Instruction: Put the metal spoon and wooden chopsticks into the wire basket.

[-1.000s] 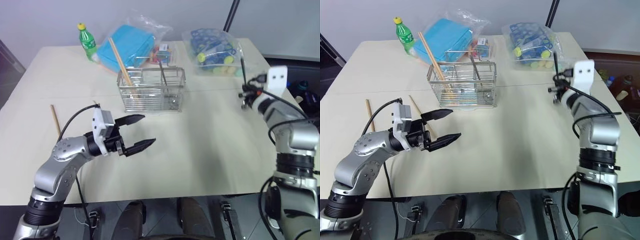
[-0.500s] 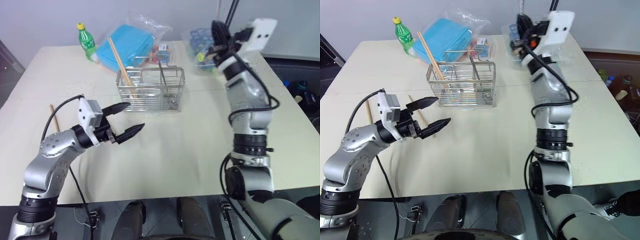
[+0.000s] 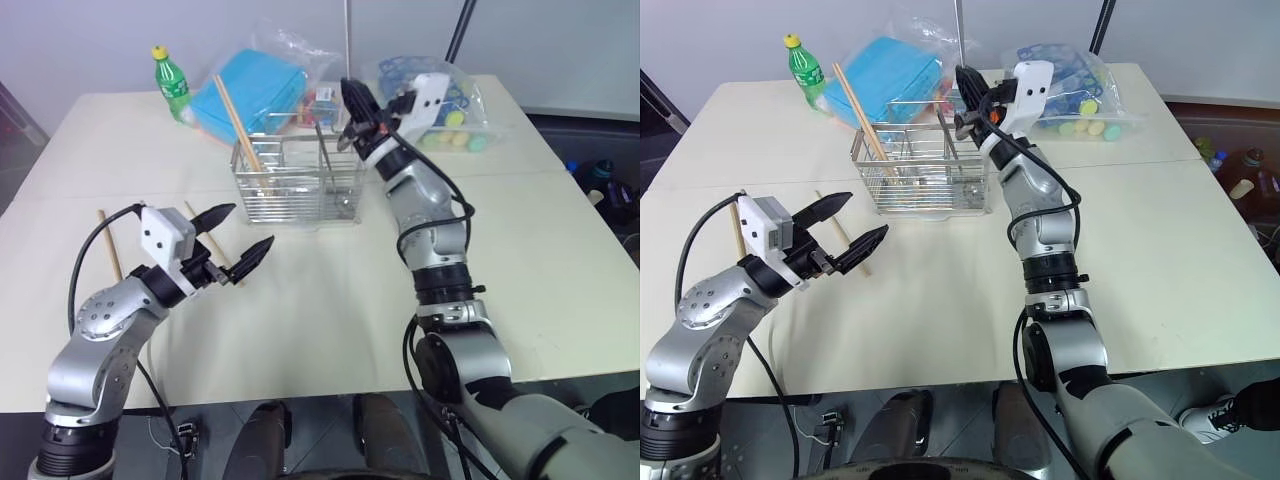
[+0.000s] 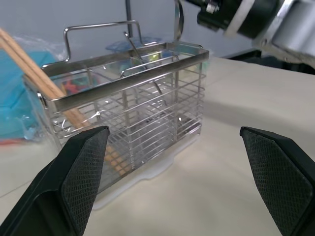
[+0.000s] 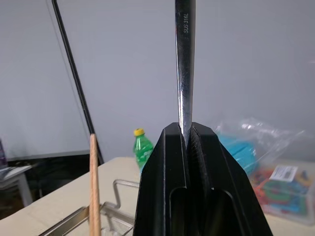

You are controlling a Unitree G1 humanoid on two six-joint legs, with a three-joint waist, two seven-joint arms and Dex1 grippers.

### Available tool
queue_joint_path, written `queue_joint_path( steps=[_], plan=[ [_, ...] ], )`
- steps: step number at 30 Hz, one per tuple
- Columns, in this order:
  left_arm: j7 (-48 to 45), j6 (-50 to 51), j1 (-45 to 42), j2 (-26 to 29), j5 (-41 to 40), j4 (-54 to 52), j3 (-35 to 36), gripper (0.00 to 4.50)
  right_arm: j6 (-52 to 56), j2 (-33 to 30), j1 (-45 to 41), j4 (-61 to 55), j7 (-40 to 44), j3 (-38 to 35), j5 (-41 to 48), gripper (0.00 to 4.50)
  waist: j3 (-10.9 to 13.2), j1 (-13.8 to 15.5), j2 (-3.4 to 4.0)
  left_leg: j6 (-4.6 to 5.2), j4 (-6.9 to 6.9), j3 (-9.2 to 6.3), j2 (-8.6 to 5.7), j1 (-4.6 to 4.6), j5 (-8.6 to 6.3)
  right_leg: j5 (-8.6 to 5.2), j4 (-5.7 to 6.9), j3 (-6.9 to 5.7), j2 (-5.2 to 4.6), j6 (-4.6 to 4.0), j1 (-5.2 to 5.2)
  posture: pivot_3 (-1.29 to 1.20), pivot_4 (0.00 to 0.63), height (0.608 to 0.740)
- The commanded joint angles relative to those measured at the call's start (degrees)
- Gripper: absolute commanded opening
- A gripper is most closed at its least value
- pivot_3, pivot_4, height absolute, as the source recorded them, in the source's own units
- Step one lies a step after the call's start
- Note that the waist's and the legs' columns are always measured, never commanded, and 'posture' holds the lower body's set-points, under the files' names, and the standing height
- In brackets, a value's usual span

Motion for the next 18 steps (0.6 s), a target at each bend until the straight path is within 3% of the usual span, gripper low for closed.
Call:
queue_joint_path(
  steps=[1,18],
  plan=[
    [2.1,-0.1,0.8,-0.5,0.1,-3.1,1.7,4.5,-2.0,1.0,-2.0,-0.2,1.2,0.5,0.4,0.03,0.0,0.0,0.0,0.0,0.0,0.0,0.0,0.0,0.0,0.0,0.0,0.0,0.0,0.0,0.0,0.0,0.15,0.74],
    [7.6,1.1,1.0,-2.9,-0.2,-6.5,0.9,4.5,-8.1,1.8,-0.1,4.5,3.5,1.8,-2.4,0.03,0.0,0.0,0.01,-0.01,0.0,0.0,0.0,0.01,0.0,0.01,0.02,0.0,0.02,-0.01,-0.01,0.0,0.15,0.74]
  ],
)
